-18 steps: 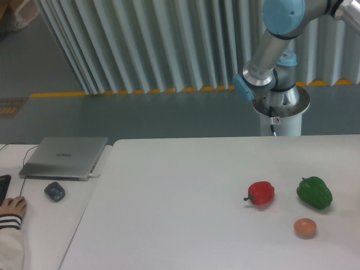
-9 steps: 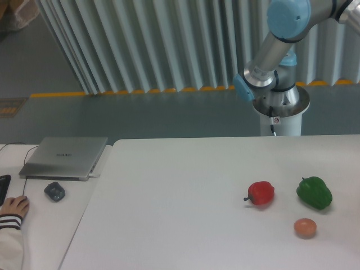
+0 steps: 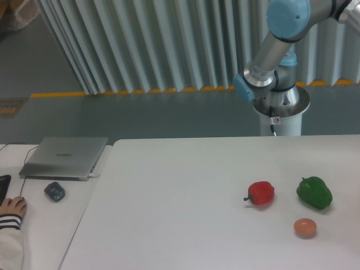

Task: Place the triangular bread on the table

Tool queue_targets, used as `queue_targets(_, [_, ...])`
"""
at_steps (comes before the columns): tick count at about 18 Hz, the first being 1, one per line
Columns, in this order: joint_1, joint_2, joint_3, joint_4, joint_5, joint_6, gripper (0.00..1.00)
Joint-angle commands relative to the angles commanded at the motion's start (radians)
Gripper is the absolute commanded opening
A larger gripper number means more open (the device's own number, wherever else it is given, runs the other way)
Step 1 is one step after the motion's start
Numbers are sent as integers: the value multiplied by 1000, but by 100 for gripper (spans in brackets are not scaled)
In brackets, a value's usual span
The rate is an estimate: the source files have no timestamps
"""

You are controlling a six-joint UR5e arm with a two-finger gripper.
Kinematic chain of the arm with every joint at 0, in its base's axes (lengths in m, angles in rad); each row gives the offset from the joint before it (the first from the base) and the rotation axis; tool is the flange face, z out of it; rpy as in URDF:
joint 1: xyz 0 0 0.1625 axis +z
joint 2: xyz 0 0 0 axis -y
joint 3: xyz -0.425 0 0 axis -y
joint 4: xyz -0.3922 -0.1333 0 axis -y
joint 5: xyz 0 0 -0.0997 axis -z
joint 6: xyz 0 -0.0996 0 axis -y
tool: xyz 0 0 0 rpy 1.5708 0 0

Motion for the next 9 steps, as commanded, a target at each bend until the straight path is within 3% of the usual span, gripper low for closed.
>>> queue_targets(3, [0, 9, 8, -8, -3, -3, 44])
queue_targets(9, [-2, 67, 35, -152, -78, -2, 44])
